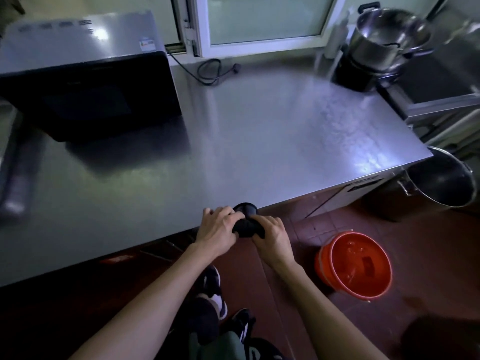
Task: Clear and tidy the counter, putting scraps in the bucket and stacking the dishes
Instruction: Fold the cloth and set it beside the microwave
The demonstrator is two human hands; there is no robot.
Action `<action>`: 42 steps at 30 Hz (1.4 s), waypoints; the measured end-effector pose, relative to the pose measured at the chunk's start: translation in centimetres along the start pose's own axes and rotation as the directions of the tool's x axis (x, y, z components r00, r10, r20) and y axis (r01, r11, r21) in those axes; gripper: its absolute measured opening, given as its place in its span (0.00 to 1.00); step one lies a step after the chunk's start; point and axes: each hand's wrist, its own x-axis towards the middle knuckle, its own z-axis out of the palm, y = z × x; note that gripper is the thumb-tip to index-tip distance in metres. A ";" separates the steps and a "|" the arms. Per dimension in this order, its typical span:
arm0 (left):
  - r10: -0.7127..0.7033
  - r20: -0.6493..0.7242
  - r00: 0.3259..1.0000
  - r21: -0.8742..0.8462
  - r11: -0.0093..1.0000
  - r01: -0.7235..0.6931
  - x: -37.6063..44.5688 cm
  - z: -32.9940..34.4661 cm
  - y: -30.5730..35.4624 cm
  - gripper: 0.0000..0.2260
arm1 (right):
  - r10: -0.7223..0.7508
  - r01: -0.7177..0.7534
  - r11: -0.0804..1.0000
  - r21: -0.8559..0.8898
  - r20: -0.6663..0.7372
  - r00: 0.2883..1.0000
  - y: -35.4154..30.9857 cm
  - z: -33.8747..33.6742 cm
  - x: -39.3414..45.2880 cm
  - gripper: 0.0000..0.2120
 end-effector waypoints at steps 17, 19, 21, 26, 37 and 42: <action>0.089 -0.033 0.995 -0.149 0.984 -0.093 19.5 -2.6 1.0 0.17 | 0.004 -0.017 0.991 -0.131 -0.097 0.995 3.3 -7.0 15.9 0.23; 0.102 -0.023 0.995 -0.156 0.982 -0.104 21.1 -3.2 0.7 0.16 | 0.025 -0.040 0.992 -0.124 -0.120 0.992 3.4 -7.2 17.2 0.22; 0.112 -0.020 0.994 -0.158 0.981 -0.113 22.3 -3.4 0.3 0.15 | 0.052 -0.066 0.990 -0.121 -0.114 0.992 3.4 -7.2 18.1 0.22; 0.117 -0.044 0.992 -0.174 0.977 -0.123 24.3 -3.0 0.2 0.15 | 0.052 -0.061 0.990 -0.125 -0.077 0.996 4.5 -7.7 20.1 0.22; 0.179 -0.011 0.984 -0.146 0.973 -0.179 29.8 -0.2 7.1 0.16 | 0.098 -0.109 0.989 -0.096 -0.107 0.989 11.8 -12.5 21.7 0.23; 0.217 0.022 0.976 -0.112 0.971 -0.213 34.0 1.4 13.7 0.14 | 0.152 -0.159 0.986 -0.050 -0.116 0.981 17.9 -16.8 22.3 0.24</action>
